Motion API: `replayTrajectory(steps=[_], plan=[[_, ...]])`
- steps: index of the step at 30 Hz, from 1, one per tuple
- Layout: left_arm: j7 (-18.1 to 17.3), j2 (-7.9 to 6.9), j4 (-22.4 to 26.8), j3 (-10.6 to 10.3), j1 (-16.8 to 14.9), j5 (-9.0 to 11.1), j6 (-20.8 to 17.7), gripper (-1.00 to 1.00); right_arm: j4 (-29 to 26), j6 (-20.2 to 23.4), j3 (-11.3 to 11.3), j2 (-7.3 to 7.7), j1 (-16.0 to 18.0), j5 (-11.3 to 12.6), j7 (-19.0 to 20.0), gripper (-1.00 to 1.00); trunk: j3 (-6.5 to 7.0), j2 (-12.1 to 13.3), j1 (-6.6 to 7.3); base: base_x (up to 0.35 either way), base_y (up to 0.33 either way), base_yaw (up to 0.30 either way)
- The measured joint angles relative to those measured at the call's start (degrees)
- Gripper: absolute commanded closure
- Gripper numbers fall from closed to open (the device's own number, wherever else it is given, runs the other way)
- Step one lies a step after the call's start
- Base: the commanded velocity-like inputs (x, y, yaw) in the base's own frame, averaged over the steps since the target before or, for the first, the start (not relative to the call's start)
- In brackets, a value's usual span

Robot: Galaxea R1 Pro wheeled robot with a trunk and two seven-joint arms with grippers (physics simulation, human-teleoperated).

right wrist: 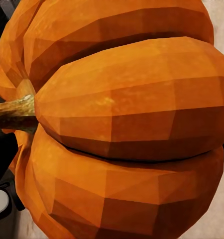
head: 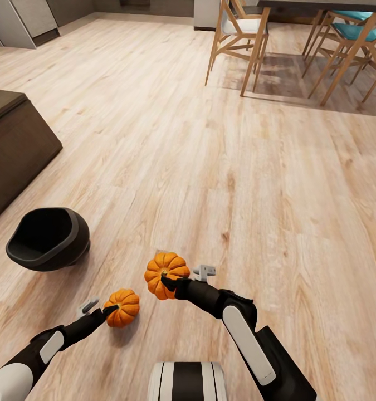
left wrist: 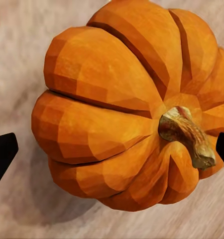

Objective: Place each of the two pumpkins and all three candles from the living room inside a cabinet in the living room (use any cabinet), then make sure every cabinet is closed, and position the cauldron so it is next to a table in the living room.

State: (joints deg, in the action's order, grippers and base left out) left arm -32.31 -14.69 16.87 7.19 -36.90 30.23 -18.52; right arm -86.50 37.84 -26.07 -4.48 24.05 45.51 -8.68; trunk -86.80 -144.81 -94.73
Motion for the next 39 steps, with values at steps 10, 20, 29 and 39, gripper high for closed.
replayTrajectory(steps=[10, 20, 29, 39], plan=[[-0.06, -0.03, 0.00, 0.00, 0.00, 0.07, 0.04, -1.00, 0.00, -0.01, 0.09, 0.00, 0.00, 0.00, 0.00, 1.00, 0.00, 0.00, 0.00, 0.003, 0.000, 0.000], [-0.08, -0.08, 0.00, 0.00, 0.00, 0.13, 0.03, -1.00, 0.01, 0.00, 0.08, 0.01, 0.00, -0.01, -0.02, 1.00, -0.66, -0.04, -0.08, 0.000, 0.000, 0.000], [-0.17, -0.17, 0.00, 0.06, 0.00, 0.15, -0.01, -1.00, 0.01, 0.01, 0.00, 0.00, 0.00, -0.06, -0.01, 1.00, -1.99, -0.12, -0.24, 0.000, 0.000, 0.000], [-1.44, -0.16, 0.18, -0.05, -0.02, 1.42, -0.48, -1.00, -0.01, 0.01, 0.00, 0.00, 0.00, 0.02, -0.09, 1.00, -2.88, -0.18, -0.32, 0.000, 0.000, 0.000]])
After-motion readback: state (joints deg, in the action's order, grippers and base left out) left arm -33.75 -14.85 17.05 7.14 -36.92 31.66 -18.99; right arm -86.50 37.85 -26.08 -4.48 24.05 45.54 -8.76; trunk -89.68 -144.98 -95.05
